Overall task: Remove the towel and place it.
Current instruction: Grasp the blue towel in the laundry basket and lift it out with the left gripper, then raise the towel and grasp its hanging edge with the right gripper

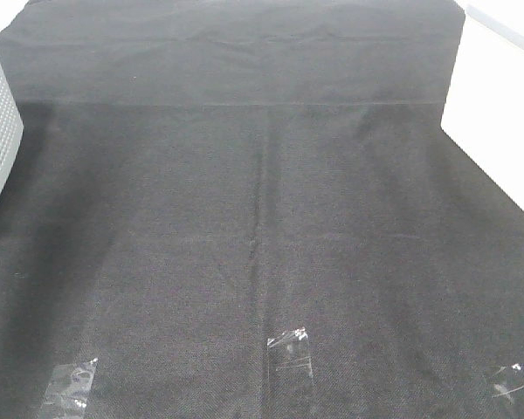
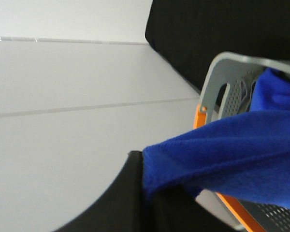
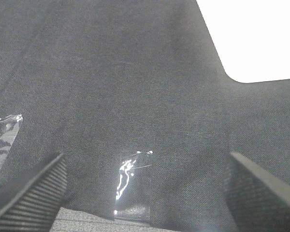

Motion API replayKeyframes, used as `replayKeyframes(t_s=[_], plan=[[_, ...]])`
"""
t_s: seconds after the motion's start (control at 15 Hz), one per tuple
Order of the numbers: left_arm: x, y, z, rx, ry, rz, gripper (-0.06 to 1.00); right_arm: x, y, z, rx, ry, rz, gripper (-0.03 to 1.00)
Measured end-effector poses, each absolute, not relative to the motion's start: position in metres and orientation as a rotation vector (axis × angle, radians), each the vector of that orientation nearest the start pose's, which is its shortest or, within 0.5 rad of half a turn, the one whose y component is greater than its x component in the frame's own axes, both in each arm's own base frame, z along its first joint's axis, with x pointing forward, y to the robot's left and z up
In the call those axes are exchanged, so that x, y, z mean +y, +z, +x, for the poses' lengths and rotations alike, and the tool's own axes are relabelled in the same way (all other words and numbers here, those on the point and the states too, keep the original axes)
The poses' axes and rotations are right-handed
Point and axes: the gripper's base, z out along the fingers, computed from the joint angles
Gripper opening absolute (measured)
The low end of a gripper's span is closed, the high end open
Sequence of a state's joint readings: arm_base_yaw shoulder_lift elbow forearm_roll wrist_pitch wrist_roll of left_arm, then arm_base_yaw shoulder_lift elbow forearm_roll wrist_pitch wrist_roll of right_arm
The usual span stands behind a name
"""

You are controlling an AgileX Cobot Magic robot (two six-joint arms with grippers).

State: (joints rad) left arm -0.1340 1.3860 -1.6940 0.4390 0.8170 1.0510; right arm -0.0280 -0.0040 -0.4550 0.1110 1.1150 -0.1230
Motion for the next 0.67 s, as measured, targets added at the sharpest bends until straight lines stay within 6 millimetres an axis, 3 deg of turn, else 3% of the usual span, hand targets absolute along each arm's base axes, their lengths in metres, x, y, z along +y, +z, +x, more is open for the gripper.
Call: replayKeyframes(t_s=[0.2,0.4,0.67], plan=[[-0.069,0.503,0.279,1.419,1.086,1.402,0.00,0.020,0.272,0.006,2.073,0.141,-0.243,0.83],[-0.121,0.506,0.260,1.215,1.028,1.509,0.00,0.039,0.291,0.031,1.923,0.304,-0.456,0.83],[-0.147,0.509,0.248,1.090,0.986,1.542,0.00,0.058,0.303,0.084,1.765,0.500,-0.704,0.83]])
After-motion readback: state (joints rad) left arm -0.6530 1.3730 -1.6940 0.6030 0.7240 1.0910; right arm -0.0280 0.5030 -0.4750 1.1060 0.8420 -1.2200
